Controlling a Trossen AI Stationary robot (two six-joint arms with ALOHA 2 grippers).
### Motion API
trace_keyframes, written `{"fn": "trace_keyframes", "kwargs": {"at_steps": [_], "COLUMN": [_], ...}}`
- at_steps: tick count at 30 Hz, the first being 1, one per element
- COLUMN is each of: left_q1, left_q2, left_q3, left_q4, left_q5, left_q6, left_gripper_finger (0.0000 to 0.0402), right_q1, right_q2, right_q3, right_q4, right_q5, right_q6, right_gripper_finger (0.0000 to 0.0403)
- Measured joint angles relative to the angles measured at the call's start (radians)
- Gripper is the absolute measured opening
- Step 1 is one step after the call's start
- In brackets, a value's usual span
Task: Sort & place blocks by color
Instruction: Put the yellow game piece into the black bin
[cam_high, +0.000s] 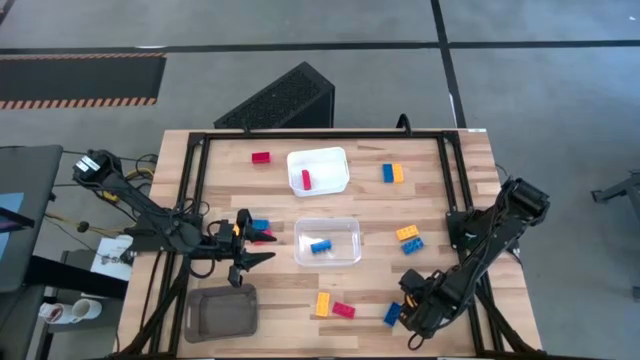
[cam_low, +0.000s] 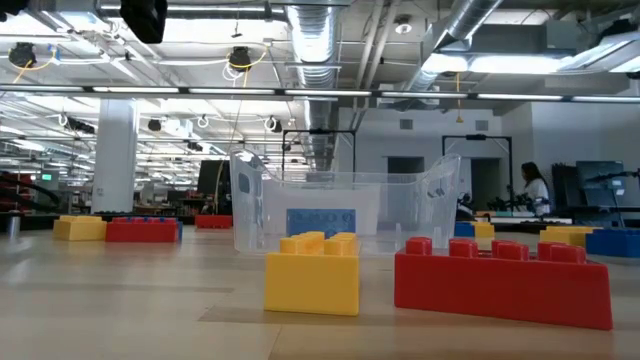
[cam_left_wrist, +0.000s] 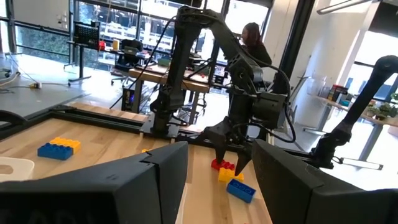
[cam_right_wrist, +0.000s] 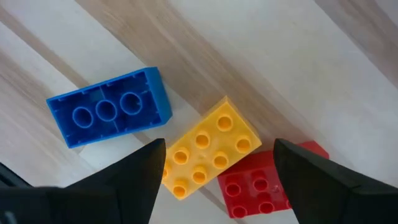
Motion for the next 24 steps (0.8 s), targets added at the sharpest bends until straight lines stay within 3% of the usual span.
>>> {"fn": "trace_keyframes", "kwargs": {"at_steps": [17, 24], "left_q1": [0.0, 0.0], "left_q2": [0.0, 0.0], "left_q3": [0.0, 0.0], "left_q4": [-0.002, -0.003], "left_q5": [0.0, -0.009], "left_q6": [-0.006, -0.006], "left_gripper_finger": [0.0169, 0.0169], "right_q1": [0.004, 0.004], "right_q2": [-0.005, -0.004], "right_q3": [-0.121, -0.123], "right_q4": [0.18, 0.168], "right_q5": [0.006, -0.002], "right_q6": [0.056, 0.04], "right_gripper_finger": [0.0303, 0.025]}}
